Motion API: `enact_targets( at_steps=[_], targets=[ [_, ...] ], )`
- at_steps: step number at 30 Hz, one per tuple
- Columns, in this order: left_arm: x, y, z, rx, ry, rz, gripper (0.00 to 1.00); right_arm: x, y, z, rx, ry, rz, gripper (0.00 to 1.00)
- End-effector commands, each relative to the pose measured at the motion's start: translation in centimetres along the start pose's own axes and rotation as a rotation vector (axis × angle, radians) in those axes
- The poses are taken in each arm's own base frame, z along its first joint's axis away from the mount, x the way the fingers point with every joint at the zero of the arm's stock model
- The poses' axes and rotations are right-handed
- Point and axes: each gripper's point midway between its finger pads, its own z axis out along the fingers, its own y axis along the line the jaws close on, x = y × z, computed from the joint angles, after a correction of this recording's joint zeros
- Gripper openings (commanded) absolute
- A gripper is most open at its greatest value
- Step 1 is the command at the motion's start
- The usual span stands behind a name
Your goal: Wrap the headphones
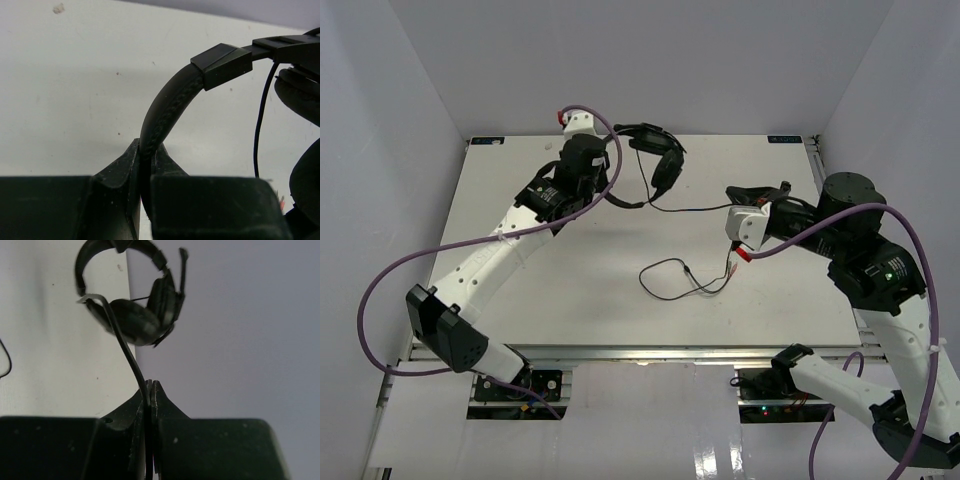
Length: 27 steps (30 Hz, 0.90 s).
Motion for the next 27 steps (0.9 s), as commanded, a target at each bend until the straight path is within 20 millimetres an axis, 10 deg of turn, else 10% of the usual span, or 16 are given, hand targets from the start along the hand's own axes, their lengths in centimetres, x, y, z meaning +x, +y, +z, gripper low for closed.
enact_targets(
  at_steps=[1, 12, 27],
  targets=[
    [2.6, -3.7, -1.1, 0.197, 0.076, 0.164, 0.00, 0.0, -2.8, 1.5, 0.104, -0.017, -0.038, 0.08],
    [11.7, -8.4, -5.9, 0.500, 0.247, 0.371, 0.00, 2.0, -3.7, 5.8, 0.120, -0.004, 0.034, 0.08],
    [14.1, -11.0, -11.9, 0.705, 0.246, 0.386, 0.00, 5.5, -1.4, 9.8, 0.089, 0.052, 0.183, 0.08]
  ],
)
